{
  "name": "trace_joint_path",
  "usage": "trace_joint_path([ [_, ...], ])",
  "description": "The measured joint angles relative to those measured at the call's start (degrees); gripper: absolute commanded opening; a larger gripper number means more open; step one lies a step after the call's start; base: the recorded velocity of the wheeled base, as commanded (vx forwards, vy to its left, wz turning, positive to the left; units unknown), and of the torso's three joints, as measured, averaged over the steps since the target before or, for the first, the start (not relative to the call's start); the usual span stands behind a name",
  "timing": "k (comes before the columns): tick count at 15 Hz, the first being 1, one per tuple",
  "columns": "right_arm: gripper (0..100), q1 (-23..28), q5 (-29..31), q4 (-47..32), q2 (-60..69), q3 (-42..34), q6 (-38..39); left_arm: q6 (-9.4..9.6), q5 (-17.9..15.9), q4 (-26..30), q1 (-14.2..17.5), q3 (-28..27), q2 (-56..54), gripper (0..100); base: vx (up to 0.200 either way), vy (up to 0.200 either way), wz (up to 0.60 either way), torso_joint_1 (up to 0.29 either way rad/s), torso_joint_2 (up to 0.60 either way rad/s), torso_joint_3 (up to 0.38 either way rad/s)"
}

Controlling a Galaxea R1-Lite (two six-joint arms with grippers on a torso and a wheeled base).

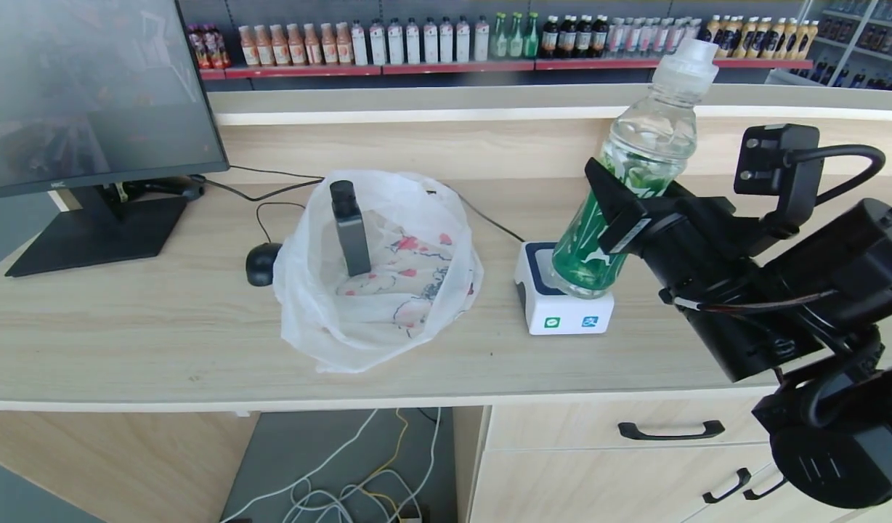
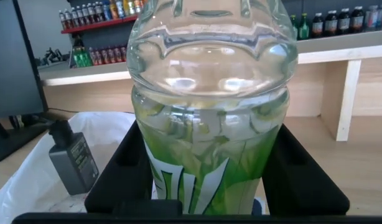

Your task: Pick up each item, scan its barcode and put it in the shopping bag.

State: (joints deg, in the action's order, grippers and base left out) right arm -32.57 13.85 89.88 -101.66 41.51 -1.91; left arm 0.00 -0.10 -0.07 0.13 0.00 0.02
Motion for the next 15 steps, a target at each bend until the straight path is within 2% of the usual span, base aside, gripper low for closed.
trace_joint_path([
  [6,0,-0.74,-0.04,0.06,-0.35,0.96,1.21,0.00,0.00,0.00,0.07,0.00,0.00,100,0.000,0.000,0.00,0.000,0.00,0.000],
  [15,0,-1.83,-0.59,-3.78,-2.19,8.29,19.98,0.00,0.00,0.00,0.02,0.00,0.00,100,0.000,0.000,0.00,0.000,0.00,0.000],
])
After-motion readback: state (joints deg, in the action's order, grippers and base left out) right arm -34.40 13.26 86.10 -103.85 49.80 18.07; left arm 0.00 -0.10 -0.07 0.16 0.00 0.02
